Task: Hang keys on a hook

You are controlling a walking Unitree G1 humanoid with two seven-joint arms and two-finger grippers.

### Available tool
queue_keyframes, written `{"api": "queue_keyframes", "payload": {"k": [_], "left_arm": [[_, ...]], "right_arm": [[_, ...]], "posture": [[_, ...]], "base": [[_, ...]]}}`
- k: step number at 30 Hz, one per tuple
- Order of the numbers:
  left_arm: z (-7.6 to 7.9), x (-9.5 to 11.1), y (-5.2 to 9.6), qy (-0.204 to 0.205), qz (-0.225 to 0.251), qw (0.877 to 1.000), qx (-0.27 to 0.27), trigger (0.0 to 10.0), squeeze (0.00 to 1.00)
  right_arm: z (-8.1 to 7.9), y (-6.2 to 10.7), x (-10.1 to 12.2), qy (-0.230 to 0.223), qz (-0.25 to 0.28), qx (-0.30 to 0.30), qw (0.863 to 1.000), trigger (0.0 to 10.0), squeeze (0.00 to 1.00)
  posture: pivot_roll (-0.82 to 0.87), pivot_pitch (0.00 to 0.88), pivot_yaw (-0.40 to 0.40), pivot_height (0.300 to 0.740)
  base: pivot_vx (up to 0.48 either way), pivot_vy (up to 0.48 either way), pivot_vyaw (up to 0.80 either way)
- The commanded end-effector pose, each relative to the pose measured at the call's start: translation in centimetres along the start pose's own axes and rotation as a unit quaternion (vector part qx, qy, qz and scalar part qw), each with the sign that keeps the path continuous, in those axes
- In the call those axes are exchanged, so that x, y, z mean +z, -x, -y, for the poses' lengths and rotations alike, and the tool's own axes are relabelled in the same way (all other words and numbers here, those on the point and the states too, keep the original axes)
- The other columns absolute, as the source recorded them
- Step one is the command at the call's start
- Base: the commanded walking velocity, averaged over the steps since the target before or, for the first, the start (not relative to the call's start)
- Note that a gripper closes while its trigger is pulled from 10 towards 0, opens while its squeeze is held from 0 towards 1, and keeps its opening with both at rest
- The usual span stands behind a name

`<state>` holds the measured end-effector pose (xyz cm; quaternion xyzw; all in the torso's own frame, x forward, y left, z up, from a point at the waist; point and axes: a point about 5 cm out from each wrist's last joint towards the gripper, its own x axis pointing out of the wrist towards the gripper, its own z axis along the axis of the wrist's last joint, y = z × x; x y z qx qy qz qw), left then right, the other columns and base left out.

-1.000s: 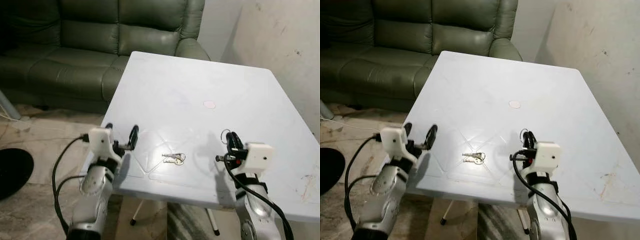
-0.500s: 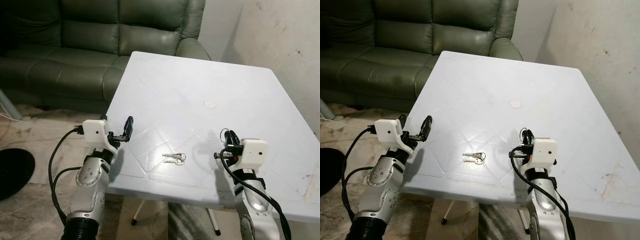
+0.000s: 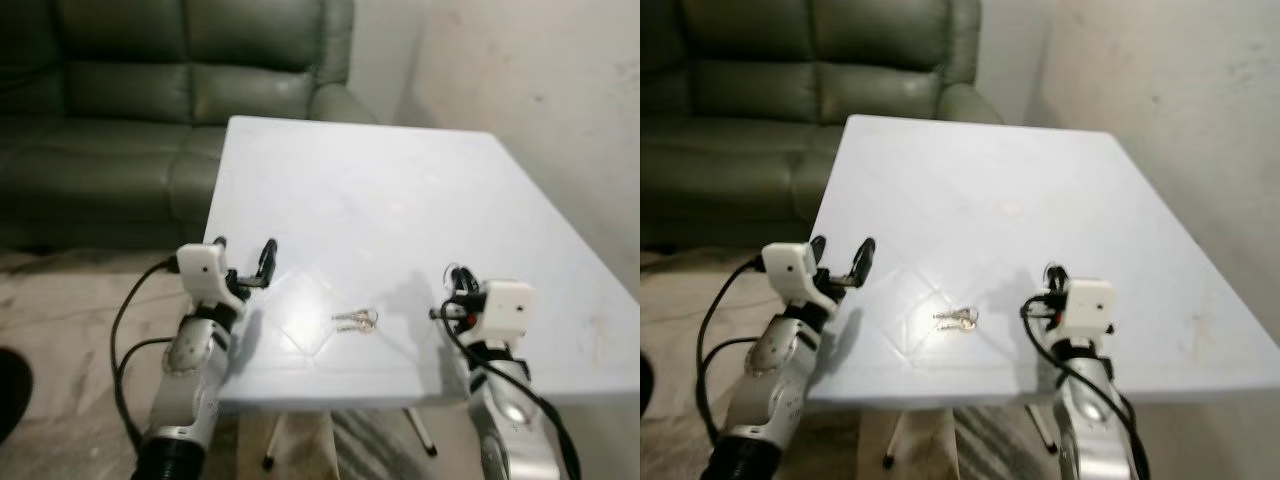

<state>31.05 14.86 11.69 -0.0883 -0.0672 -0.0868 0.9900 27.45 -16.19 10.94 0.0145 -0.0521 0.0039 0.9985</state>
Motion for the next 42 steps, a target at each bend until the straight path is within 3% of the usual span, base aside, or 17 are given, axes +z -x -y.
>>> {"api": "queue_keyframes", "payload": {"k": [1,6,10,22,38,42], "left_arm": [[1.11,-0.02,-0.29,0.001,0.002,1.000,-0.013,10.0,0.00],[1.20,-0.15,-0.22,0.010,0.000,1.000,-0.012,10.0,0.00],[1.26,-0.24,-0.12,-0.009,-0.004,1.000,-0.010,10.0,0.00],[1.50,-0.28,0.08,-0.013,-0.005,1.000,-0.010,10.0,0.00],[1.51,-0.26,0.18,0.009,-0.011,1.000,-0.009,10.0,0.00],[1.56,-0.13,0.13,0.015,-0.007,1.000,-0.010,10.0,0.00]], "right_arm": [[0.90,0.02,0.15,0.007,-0.002,-0.014,1.000,10.0,0.00],[0.94,0.07,0.12,0.009,-0.003,-0.015,1.000,10.0,0.00],[0.97,0.11,0.11,0.011,-0.004,-0.017,1.000,10.0,0.00],[0.88,0.20,0.07,0.011,-0.007,-0.017,1.000,10.0,0.00],[0.77,0.13,0.02,0.004,-0.008,-0.026,1.000,10.0,0.00],[0.77,0.12,0.02,0.004,-0.008,-0.027,1.000,10.0,0.00]], "posture": [[0.01,0.050,-0.080,0.740],[0.01,0.046,-0.078,0.740],[0.01,0.044,-0.078,0.740],[0.01,0.057,-0.078,0.740],[0.01,0.076,-0.071,0.740],[0.01,0.077,-0.071,0.740]], "base": [[0.000,0.000,-0.76],[0.000,0.000,-0.76],[0.000,0.000,-0.77],[0.000,0.000,-0.77],[0.000,0.000,-0.77],[0.000,0.424,-0.77]]}}
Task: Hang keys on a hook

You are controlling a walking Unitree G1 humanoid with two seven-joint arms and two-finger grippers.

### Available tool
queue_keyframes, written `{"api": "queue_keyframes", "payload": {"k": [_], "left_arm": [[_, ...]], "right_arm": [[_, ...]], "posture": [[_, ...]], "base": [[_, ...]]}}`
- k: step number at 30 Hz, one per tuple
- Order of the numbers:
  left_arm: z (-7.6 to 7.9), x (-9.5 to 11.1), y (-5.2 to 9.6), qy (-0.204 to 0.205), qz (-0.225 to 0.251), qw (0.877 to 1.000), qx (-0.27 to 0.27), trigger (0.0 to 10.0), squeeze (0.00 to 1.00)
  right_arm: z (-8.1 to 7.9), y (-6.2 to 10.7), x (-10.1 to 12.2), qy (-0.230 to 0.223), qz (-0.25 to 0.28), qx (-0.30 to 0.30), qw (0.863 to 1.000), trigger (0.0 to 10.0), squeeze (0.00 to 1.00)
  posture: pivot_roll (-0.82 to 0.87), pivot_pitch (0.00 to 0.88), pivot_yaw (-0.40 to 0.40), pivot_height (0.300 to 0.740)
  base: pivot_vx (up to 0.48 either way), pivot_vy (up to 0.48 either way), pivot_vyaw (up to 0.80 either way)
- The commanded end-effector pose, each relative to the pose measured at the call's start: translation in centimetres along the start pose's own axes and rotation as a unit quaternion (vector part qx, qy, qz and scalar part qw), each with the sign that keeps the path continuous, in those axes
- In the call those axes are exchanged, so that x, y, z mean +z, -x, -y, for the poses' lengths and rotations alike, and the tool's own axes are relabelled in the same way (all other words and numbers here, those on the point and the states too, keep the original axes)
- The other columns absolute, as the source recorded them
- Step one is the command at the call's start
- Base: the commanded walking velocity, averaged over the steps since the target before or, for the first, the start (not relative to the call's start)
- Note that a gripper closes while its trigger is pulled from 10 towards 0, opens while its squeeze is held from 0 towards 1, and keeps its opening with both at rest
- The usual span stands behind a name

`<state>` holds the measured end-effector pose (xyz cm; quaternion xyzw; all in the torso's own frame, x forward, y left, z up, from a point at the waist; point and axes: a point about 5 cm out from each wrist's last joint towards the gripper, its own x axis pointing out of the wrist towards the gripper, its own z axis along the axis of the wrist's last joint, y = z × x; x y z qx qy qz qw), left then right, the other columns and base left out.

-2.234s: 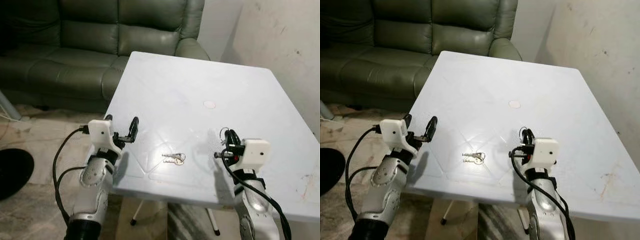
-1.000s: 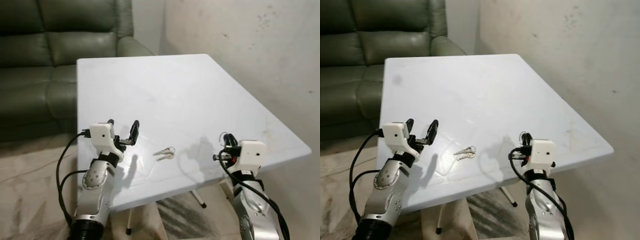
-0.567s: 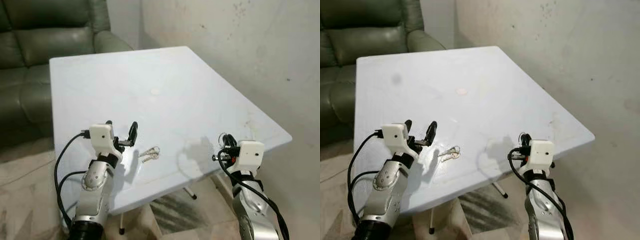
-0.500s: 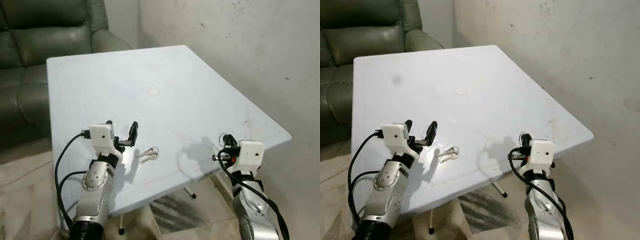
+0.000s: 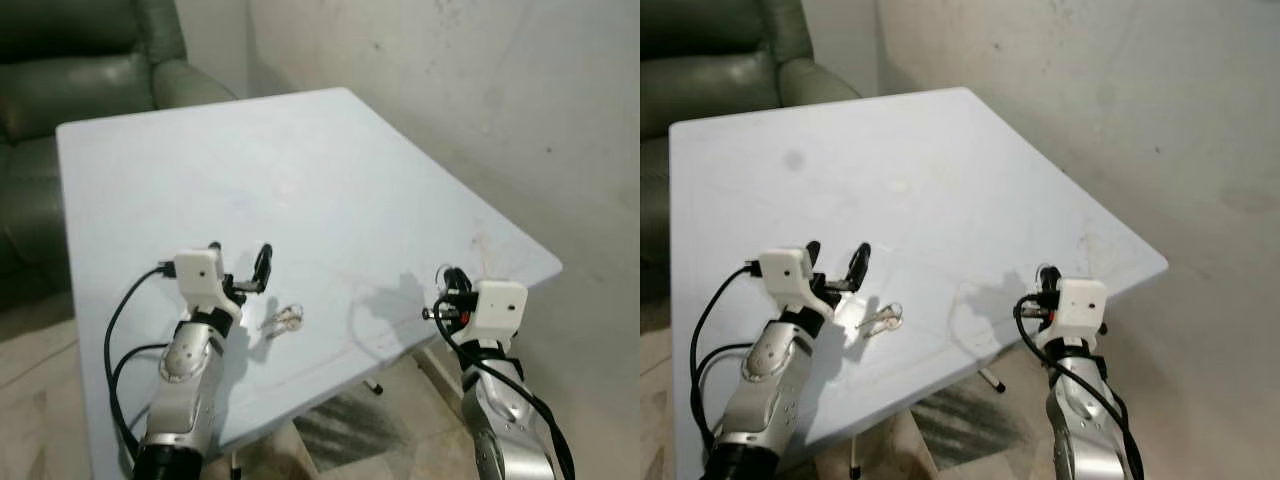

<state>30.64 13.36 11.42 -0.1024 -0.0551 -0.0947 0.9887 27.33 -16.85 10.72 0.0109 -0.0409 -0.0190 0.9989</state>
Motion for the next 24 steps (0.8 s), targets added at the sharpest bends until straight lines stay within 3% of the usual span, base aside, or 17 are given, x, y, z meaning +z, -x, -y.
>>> {"api": "queue_keyframes", "payload": {"k": [1,4,24], "left_arm": [[0.09,0.37,-0.07,-0.001,0.004,1.000,-0.004,10.0,0.00],[0.26,0.20,-0.11,-0.013,-0.004,1.000,-0.002,10.0,0.00],[0.45,0.00,0.04,0.011,-0.021,1.000,0.000,10.0,0.00]], "right_arm": [[0.10,-0.03,0.20,-0.001,0.003,-0.004,1.000,10.0,0.00],[0.15,0.01,0.24,0.000,0.003,-0.005,1.000,10.0,0.00],[0.07,0.00,0.30,0.000,0.004,-0.008,1.000,10.0,0.00]], "posture": [[0.01,0.077,-0.071,0.740],[0.01,0.077,-0.070,0.740],[0.01,0.071,-0.070,0.740]], "base": [[0.000,0.480,-0.77],[0.000,0.000,-0.77],[0.000,0.000,-0.77]]}}
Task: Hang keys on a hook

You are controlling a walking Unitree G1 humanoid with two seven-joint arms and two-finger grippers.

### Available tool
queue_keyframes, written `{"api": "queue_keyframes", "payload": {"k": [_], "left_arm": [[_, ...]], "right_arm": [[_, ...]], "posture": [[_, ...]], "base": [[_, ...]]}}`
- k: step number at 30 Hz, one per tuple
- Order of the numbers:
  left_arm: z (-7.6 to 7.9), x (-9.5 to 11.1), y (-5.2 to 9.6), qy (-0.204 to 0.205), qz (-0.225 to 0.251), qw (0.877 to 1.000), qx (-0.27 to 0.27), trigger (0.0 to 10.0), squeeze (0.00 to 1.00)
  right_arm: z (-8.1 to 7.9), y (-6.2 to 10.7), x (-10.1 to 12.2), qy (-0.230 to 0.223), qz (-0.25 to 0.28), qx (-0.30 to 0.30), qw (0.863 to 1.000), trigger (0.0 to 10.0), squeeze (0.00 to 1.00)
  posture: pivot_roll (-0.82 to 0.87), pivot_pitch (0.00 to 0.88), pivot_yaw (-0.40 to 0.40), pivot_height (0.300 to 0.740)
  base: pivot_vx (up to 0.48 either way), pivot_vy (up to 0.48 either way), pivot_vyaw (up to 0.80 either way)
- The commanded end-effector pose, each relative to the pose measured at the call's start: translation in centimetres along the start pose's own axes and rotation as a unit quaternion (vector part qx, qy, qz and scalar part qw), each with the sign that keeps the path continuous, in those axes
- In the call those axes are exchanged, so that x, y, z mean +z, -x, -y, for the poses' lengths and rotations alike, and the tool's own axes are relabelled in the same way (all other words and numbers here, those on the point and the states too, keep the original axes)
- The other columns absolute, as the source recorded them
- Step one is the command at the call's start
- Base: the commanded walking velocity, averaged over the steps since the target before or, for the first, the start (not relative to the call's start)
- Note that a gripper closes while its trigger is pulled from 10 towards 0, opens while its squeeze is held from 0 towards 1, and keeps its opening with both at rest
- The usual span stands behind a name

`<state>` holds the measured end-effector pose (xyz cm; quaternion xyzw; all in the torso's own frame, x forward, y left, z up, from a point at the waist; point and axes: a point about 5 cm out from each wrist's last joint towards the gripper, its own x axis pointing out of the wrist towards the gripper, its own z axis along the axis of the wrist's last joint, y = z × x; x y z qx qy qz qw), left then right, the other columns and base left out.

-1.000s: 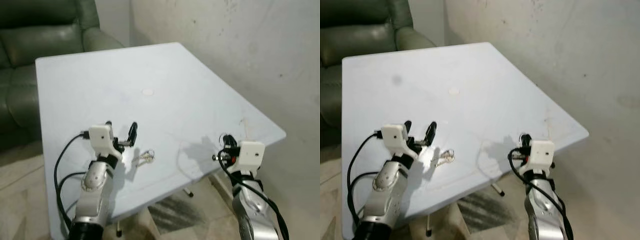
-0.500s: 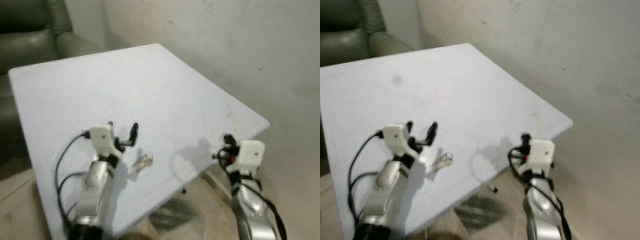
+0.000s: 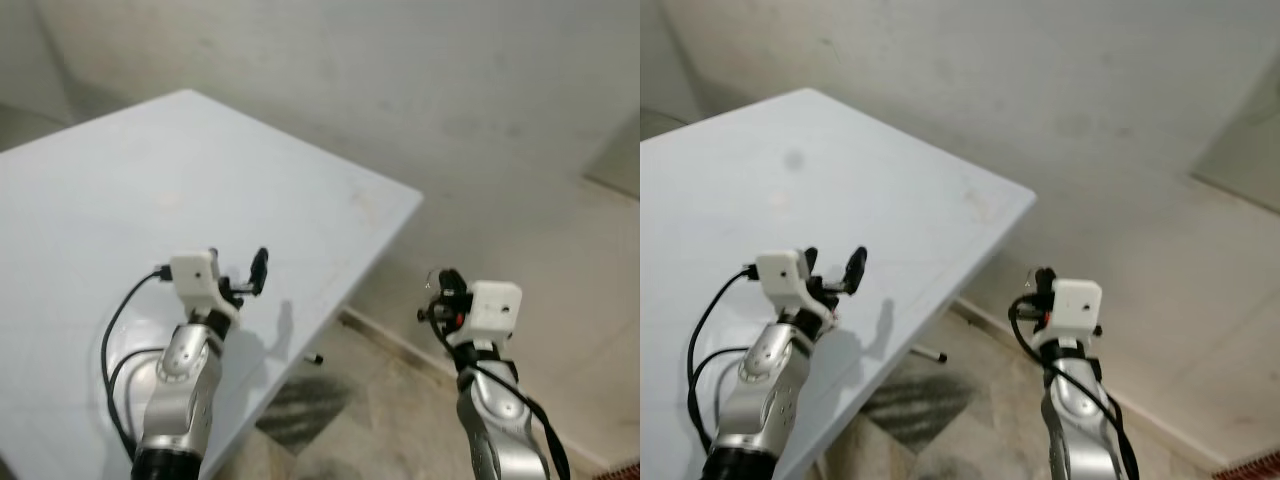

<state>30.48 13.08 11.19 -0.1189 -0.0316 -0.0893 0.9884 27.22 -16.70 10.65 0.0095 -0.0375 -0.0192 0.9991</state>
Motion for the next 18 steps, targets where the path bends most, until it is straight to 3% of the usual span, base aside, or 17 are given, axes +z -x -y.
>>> {"api": "queue_keyframes", "payload": {"k": [1,13,18], "left_arm": [[0.2,0.3,-0.1,-0.008,0.000,1.000,-0.008,10.0,0.00],[0.1,0.7,0.8,-0.031,0.003,0.999,-0.024,10.0,0.00],[-1.0,1.3,0.4,-0.043,0.007,0.999,-0.007,10.0,0.00]], "right_arm": [[0.2,-0.1,0.4,-0.002,0.007,-0.008,1.000,10.0,0.00],[0.6,-0.2,1.1,0.004,0.019,-0.009,1.000,10.0,0.00],[1.1,-0.6,1.5,0.013,0.025,-0.011,1.000,10.0,0.00]], "posture": [[0.01,0.071,-0.070,0.740],[0.01,0.062,-0.070,0.740],[0.02,0.056,-0.061,0.740]], "base": [[0.000,0.000,-0.77],[0.000,0.000,-0.77],[0.000,0.000,-0.76]]}}
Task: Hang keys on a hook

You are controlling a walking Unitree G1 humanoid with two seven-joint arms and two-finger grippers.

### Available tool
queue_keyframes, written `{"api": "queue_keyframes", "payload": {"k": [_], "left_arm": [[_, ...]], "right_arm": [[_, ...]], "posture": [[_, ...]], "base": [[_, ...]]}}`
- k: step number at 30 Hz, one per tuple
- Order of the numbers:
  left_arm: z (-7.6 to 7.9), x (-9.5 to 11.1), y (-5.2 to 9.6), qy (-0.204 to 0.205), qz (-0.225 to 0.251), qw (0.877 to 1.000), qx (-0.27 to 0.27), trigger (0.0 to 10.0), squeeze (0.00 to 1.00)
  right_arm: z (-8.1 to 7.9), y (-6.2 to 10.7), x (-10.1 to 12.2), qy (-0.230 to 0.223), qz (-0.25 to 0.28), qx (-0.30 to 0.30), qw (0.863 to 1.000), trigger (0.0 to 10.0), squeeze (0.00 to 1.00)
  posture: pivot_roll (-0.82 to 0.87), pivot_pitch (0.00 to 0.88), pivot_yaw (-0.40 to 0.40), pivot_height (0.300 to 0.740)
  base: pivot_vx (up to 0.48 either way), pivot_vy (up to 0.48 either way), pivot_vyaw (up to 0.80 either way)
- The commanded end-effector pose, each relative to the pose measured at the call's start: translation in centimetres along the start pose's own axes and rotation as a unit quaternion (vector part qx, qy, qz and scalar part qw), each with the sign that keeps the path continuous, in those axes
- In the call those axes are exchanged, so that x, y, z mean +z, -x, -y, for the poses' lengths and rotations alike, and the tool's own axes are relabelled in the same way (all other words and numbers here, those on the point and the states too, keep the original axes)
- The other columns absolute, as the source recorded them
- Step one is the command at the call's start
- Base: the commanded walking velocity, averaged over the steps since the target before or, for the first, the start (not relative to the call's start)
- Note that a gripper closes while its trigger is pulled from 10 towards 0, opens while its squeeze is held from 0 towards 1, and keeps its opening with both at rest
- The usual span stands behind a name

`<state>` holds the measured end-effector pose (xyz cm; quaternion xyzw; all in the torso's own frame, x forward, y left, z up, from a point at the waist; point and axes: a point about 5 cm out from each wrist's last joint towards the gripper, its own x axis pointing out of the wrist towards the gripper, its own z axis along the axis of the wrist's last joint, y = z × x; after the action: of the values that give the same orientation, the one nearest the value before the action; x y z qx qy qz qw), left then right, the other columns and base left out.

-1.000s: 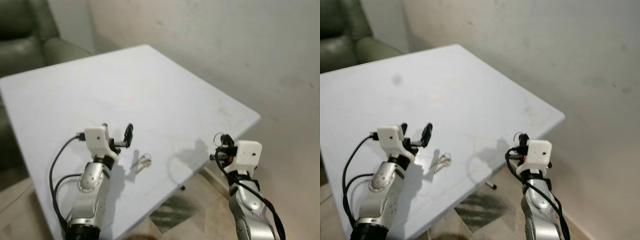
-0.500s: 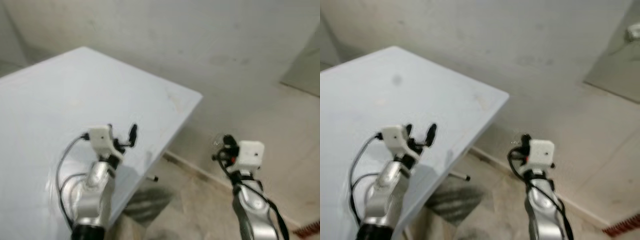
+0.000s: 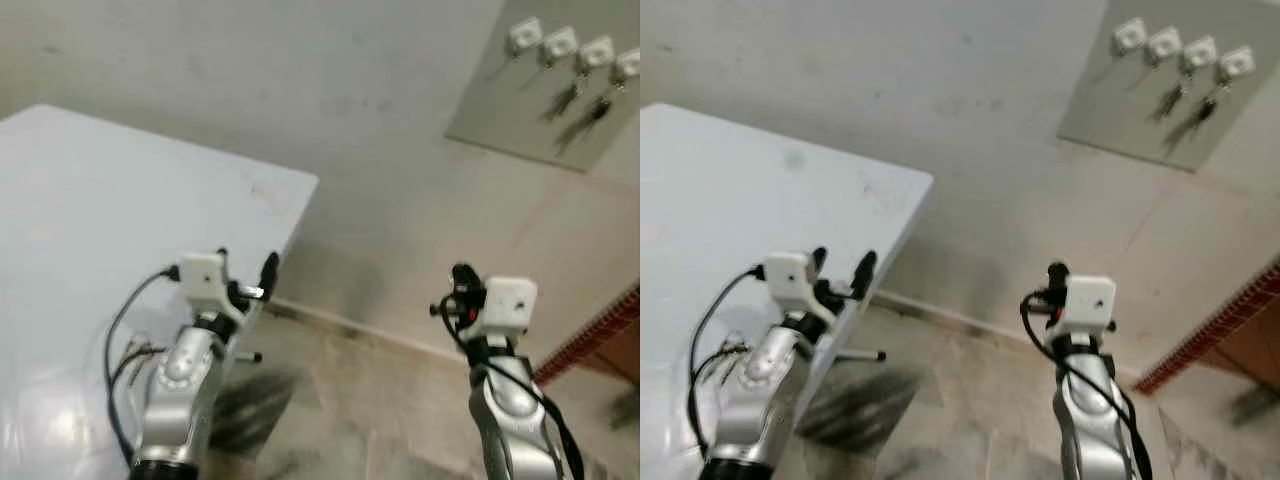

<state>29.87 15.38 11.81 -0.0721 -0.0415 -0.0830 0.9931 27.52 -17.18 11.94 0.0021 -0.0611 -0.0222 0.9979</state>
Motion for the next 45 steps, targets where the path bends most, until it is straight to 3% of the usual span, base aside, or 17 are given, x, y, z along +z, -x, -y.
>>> {"api": "queue_keyframes", "payload": {"k": [1,5,21,35,45], "left_arm": [[0.9,0.3,-0.6,0.003,0.001,1.000,-0.010,10.0,0.00],[0.8,0.6,-1.0,-0.008,0.002,1.000,-0.005,10.0,0.00],[1.3,1.0,-2.4,-0.020,-0.003,0.999,-0.028,10.0,0.00],[1.5,1.1,-2.9,-0.018,0.000,0.999,-0.039,10.0,0.00],[1.3,1.4,-3.4,-0.016,0.006,0.999,-0.034,10.0,0.00]], "right_arm": [[0.6,-0.2,0.2,0.006,0.001,-0.009,1.000,10.0,0.00],[0.4,-0.3,0.3,-0.001,0.007,-0.013,1.000,10.0,0.00],[-0.2,0.1,0.2,-0.016,0.018,-0.028,0.999,10.0,0.00],[-0.3,-0.4,0.1,-0.021,0.008,-0.040,0.999,10.0,0.00],[-0.9,-0.9,0.6,-0.017,0.022,-0.023,0.999,10.0,0.00]], "posture": [[0.02,0.053,-0.057,0.740],[0.02,0.053,-0.039,0.740],[-0.01,0.051,0.035,0.740],[-0.01,0.042,0.030,0.740],[-0.01,0.032,0.017,0.740]], "base": [[0.000,0.000,-0.76],[0.000,0.000,-0.74],[0.000,0.000,0.00],[0.000,0.000,0.00],[0.000,0.000,-0.44]]}}
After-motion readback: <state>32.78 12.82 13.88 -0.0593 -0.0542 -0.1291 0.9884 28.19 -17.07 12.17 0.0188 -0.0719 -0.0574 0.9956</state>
